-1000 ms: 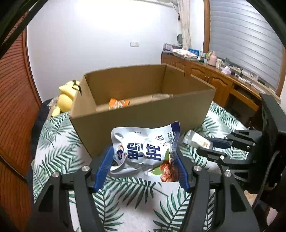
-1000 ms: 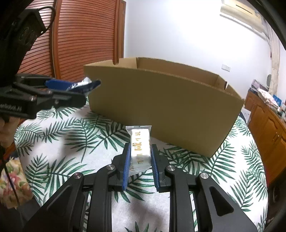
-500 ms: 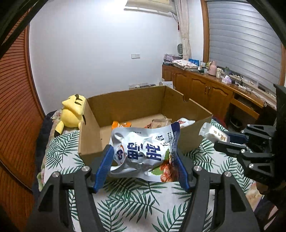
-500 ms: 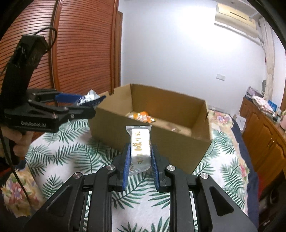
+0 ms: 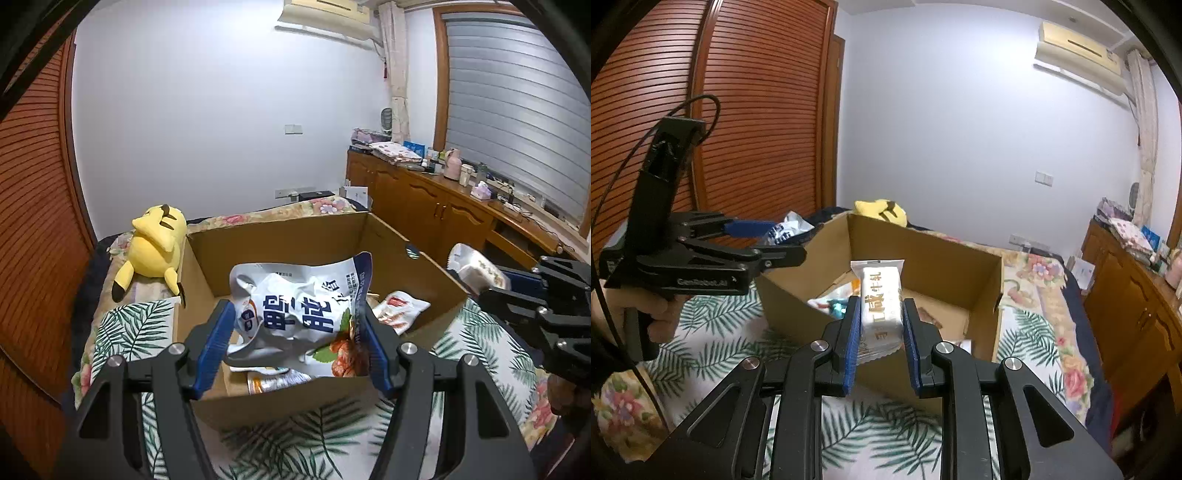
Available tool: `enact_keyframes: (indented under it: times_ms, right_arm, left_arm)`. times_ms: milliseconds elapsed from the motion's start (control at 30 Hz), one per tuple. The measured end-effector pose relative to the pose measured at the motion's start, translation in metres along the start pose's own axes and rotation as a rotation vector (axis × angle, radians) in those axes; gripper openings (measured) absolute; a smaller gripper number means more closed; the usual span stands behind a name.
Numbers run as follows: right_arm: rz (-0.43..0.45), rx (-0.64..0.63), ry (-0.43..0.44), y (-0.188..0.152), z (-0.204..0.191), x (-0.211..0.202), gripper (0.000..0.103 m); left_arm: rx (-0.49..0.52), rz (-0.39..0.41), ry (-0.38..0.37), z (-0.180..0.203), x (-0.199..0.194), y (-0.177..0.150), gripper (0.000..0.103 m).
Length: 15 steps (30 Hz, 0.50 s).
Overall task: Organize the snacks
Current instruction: 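Lift both held packets and carry them over the cardboard box, then open both tools to drop the packets into the box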
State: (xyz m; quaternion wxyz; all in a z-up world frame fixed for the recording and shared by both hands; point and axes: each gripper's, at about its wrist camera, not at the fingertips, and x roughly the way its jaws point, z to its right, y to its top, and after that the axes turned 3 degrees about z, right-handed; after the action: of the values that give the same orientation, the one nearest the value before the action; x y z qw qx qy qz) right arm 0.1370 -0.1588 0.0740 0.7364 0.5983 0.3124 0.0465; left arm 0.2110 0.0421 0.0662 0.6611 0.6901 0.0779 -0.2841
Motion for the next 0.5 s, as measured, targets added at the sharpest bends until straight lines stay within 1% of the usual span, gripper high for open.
enact_keyframes:
  times_ms: [267, 333, 500]
  right_arm:
    - [-0.032, 0.002, -0.016, -0.001, 0.014, 0.040, 0.020]
    - [-0.046, 0.000, -0.028, -0.002, 0.019, 0.051, 0.020]
    - [-0.082, 0.046, -0.029, -0.008, 0.033, 0.075, 0.020]
  left_arm:
    - [-0.046, -0.053, 0.002, -0.012, 0.047, -0.008, 0.065]
    - [-0.044, -0.059, 0.005, -0.011, 0.053, -0.011, 0.065]
    - [-0.036, -0.082, 0.002, -0.009, 0.068, -0.012, 0.066]
